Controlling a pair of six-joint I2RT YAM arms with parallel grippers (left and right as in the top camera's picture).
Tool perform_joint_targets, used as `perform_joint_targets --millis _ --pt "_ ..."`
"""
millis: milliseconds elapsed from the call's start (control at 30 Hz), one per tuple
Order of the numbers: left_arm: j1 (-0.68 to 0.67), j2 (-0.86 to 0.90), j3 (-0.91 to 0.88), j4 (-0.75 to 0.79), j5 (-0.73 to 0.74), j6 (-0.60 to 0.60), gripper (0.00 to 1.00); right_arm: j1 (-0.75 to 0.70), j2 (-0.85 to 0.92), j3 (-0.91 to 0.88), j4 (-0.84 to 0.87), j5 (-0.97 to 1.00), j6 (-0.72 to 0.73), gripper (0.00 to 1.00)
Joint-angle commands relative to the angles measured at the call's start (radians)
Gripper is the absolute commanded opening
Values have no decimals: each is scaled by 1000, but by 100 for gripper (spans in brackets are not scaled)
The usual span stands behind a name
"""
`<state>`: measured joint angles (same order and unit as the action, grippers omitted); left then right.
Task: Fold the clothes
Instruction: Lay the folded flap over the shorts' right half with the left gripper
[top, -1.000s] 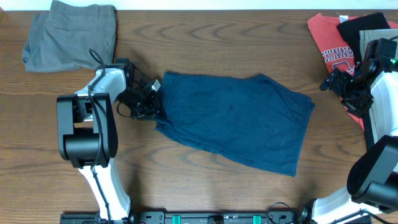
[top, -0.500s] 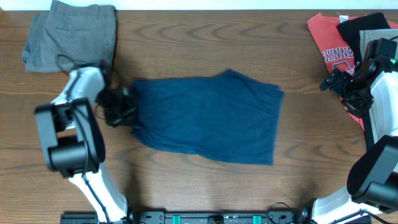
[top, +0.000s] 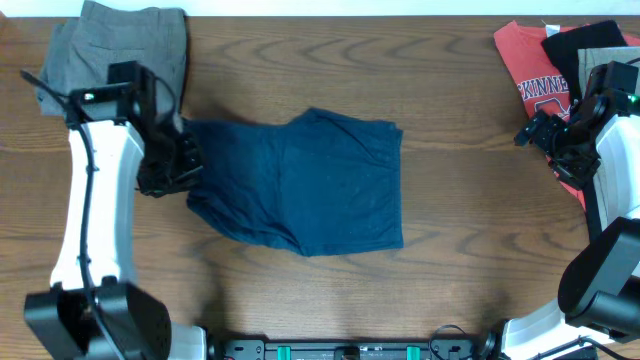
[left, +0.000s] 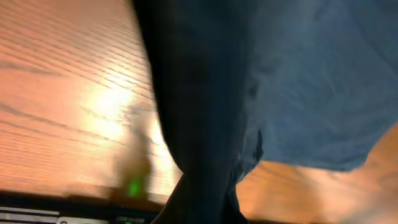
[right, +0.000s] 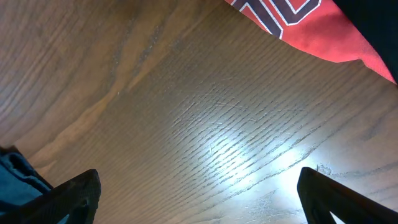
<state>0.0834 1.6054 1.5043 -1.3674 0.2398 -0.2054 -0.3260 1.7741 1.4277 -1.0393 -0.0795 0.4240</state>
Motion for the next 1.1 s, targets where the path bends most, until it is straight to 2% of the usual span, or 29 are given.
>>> perform_joint_targets --millis 0,200,567,1067 --pt "-78 -38 26 -12 -29 10 6 0 4 7 -1 -3 -11 99" --pt "-211 -43 26 30 -32 1 6 0 4 7 -1 -3 -11 99" --pt "-483 -32 20 203 -32 -28 6 0 4 7 -1 -3 -10 99" --pt "-645 85 -16 348 -31 -41 6 0 4 7 -1 -3 -10 99"
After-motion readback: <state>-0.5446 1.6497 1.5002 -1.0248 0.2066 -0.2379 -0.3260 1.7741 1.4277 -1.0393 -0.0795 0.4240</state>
